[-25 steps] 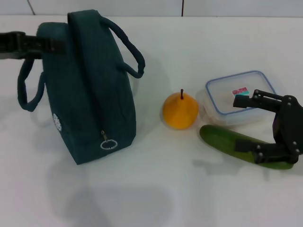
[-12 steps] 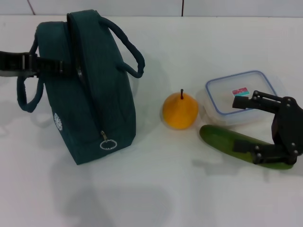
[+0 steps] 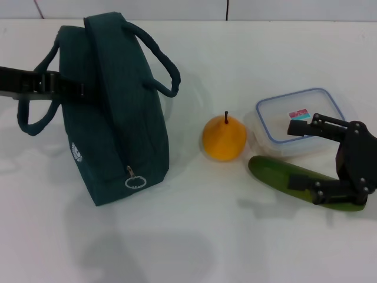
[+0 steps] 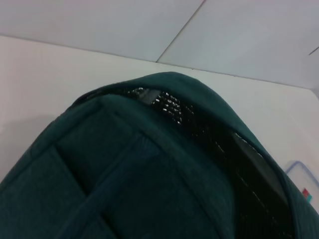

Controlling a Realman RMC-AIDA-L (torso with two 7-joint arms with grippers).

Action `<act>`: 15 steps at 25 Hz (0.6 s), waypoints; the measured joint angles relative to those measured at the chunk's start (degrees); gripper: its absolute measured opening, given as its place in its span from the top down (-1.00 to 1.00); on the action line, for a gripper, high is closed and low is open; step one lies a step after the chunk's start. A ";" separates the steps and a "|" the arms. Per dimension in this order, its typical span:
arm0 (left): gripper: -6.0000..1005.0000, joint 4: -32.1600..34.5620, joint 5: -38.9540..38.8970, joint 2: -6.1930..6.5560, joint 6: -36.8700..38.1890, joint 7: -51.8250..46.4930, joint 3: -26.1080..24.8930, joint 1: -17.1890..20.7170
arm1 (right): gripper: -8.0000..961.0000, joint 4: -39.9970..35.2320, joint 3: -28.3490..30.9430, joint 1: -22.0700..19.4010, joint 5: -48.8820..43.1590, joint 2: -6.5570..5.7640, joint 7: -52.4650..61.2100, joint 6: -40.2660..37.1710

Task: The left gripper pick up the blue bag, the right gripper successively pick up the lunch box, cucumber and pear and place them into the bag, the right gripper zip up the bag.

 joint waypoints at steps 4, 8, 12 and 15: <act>0.09 0.02 -0.01 -0.23 0.20 -1.07 -0.12 0.00 | -0.81 0.01 0.24 -0.05 0.00 0.01 0.12 0.07; 0.36 0.28 -0.08 -0.92 0.30 -1.24 -0.10 0.50 | -0.81 0.10 0.96 -0.55 0.00 0.03 0.14 0.12; 0.68 0.35 -0.09 -1.14 0.72 -1.46 0.13 1.24 | -0.81 0.11 1.90 -0.78 0.00 0.03 0.45 0.16; 0.81 0.94 -0.09 -1.60 1.48 -2.12 0.20 1.43 | -0.81 0.16 2.61 -0.80 0.00 0.10 0.88 0.92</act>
